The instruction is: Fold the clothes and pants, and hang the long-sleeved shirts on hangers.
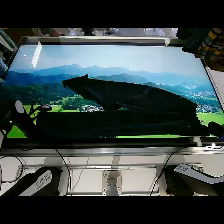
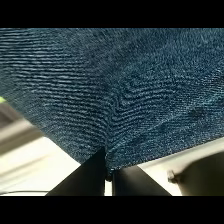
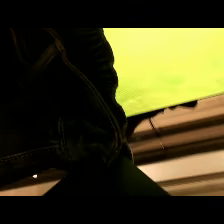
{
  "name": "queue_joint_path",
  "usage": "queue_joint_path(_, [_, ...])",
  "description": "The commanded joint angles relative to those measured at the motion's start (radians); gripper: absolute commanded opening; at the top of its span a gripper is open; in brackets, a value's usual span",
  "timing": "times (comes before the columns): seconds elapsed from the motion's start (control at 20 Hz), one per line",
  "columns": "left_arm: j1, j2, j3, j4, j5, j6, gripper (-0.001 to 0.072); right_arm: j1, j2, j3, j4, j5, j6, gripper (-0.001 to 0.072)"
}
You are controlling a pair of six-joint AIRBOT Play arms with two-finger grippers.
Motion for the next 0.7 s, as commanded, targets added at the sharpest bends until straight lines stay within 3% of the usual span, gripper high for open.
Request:
queue_joint_path(0.0, [-0.001,0.013,-0.079,0.062,-0.009,0.016,0.0041,-0.005,0.006,-0.016,-0.1,0.06,0.018,0.0135])
queue_joint_path(0.05, [0.0,0.011,-0.082,0.068,-0.015,0.032,0.01,-0.005,0.006,-0.016,-0.133,0.069,0.039,0.0221])
queue_joint_path(0.1, [0.0,0.009,-0.082,0.079,-0.016,0.035,0.0164,-0.005,0.006,-0.016,-0.162,0.07,0.062,0.0237])
queue_joint_path(0.2, [0.0,0.005,-0.082,0.087,-0.017,0.037,0.0171,-0.005,0.006,-0.016,-0.217,0.073,0.109,0.0366])
queue_joint_path(0.25, [0.0,0.003,-0.082,0.093,-0.017,0.037,0.0172,-0.005,0.006,-0.013,-0.25,0.074,0.133,0.0391])
queue_joint_path(0.5, [0.001,0.002,-0.021,0.1,0.032,0.014,0.0172,-0.004,0.006,0.076,-0.247,0.053,0.188,0.039])
queue_joint_path(0.6, [-0.002,-0.031,0.084,0.072,0.083,-0.115,0.0186,-0.004,0.006,0.143,-0.217,0.043,0.215,0.039])
queue_joint_path(0.65, [-0.01,-0.063,0.151,0.049,0.091,-0.166,0.0274,-0.004,0.006,0.191,-0.211,0.035,0.256,0.039])
